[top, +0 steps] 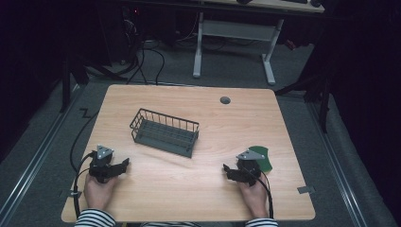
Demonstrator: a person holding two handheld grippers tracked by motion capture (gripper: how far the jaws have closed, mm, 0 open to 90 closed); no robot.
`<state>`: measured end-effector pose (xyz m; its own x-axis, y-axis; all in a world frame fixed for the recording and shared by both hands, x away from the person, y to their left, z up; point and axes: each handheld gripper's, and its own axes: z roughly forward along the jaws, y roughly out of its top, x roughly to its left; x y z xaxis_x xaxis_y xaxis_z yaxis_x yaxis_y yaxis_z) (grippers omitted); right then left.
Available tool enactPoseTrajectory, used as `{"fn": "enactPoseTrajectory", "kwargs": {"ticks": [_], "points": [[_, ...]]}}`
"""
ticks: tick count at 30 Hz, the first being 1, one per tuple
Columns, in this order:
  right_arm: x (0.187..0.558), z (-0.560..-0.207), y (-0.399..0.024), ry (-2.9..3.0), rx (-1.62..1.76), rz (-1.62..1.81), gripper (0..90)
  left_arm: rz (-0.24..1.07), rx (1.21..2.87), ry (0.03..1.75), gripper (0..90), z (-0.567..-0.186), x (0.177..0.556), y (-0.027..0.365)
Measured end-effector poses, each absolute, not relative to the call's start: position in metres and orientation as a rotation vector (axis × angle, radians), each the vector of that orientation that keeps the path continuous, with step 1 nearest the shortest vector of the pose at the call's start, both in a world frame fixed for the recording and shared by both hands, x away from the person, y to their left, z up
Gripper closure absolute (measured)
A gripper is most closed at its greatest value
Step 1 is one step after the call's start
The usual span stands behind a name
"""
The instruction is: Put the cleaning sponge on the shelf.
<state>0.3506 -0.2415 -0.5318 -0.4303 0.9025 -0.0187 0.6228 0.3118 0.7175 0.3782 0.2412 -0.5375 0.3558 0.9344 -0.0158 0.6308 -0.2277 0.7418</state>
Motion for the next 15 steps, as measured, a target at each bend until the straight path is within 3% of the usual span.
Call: {"fn": "enactPoseTrajectory", "kwargs": {"ticks": [13,15], "points": [[0.3506,-0.5318,-0.2416,2.165,1.355,0.9,27.3,0.573,1.961,1.349,25.3,-0.5375,0.3783,0.2412],[0.3506,-0.5317,-0.2416,2.165,1.356,0.901,27.3,0.571,1.961,1.351,28.8,-0.5364,0.3777,0.2436]]}}
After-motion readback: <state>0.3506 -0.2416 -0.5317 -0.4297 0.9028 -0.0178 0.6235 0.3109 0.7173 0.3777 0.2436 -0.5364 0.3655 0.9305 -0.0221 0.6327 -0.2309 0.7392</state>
